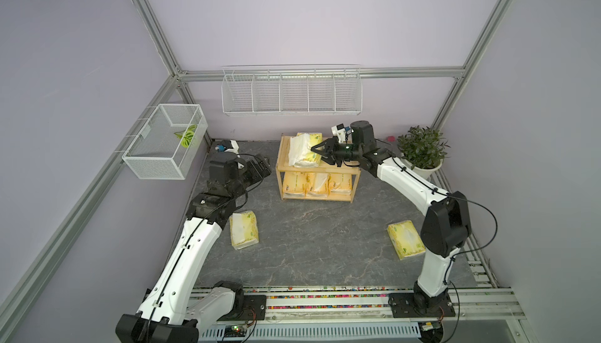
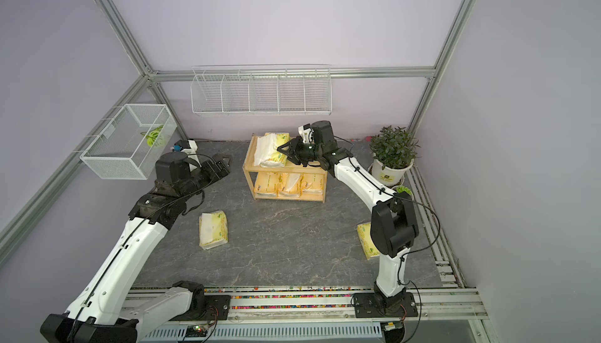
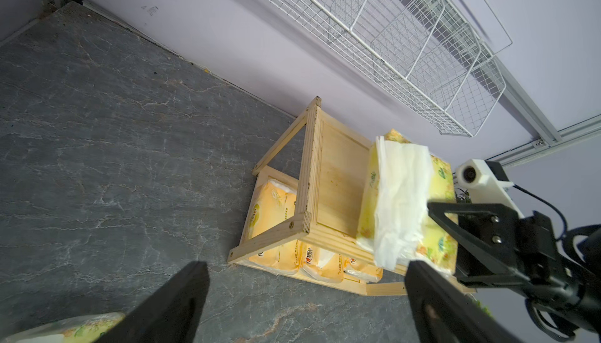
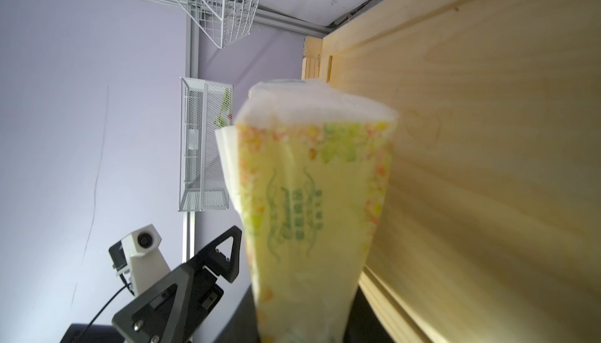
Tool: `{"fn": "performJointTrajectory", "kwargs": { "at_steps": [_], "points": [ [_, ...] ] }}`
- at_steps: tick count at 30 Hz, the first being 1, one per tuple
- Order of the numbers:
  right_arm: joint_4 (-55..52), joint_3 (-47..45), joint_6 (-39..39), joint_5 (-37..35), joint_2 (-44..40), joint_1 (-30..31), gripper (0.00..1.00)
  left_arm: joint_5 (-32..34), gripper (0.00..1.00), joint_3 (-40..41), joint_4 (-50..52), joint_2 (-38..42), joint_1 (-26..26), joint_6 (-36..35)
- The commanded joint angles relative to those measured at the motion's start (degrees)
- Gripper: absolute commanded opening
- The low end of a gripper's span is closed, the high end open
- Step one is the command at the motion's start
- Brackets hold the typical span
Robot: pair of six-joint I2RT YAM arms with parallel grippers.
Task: Place the tissue boxes on the shelf by color
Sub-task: Place a box of tissues on the shelf.
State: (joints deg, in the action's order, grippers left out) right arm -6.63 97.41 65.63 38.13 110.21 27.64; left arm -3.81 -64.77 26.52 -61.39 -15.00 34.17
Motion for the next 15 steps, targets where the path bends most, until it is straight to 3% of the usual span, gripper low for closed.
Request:
{"fn": "performJointTrajectory", "kwargs": {
  "at_steps": [1,15],
  "points": [
    [1.4,4.1,2.6,-0.9,2.8,1.0,0.31,0.6,1.0,0.2,0.5,1.1,0.3,-0.6],
    [0.7,10.3,3.6,-1.7,9.6,4.0,0.33,0.9,1.0,1.5,0.7,2.7,0.3,-0.8]
  ]
}}
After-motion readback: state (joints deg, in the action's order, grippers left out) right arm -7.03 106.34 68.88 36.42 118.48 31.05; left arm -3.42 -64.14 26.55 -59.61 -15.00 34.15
